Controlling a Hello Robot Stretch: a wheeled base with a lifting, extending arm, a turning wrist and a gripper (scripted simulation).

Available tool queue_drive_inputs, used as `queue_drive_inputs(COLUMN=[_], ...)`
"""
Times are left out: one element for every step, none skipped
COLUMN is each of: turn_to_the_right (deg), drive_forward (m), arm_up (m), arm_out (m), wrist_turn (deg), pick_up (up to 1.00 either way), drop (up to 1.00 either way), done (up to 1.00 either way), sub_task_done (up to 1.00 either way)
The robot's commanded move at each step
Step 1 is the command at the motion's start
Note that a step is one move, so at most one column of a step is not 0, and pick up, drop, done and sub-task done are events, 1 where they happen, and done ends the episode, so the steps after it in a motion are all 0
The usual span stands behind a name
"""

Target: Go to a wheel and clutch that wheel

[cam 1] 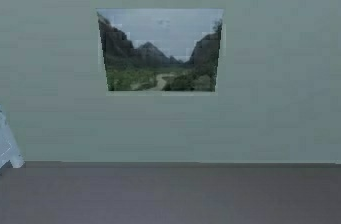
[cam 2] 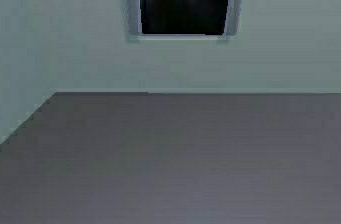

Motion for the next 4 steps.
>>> queue_drive_inputs(turn_to_the_right=[-45.0,-33.0,0.0,-45.0], drive_forward=[0.00,0.00,0.20,0.00], arm_up=[0.00,0.00,0.00,0.00], arm_out=[0.00,0.00,0.00,0.00], wrist_turn=[0.0,0.0,0.0,0.0], pick_up=[0.00,0.00,0.00,0.00], drop=[0.00,0.00,0.00,0.00], done=[0.00,0.00,0.00,0.00], sub_task_done=[0.00,0.00,0.00,0.00])
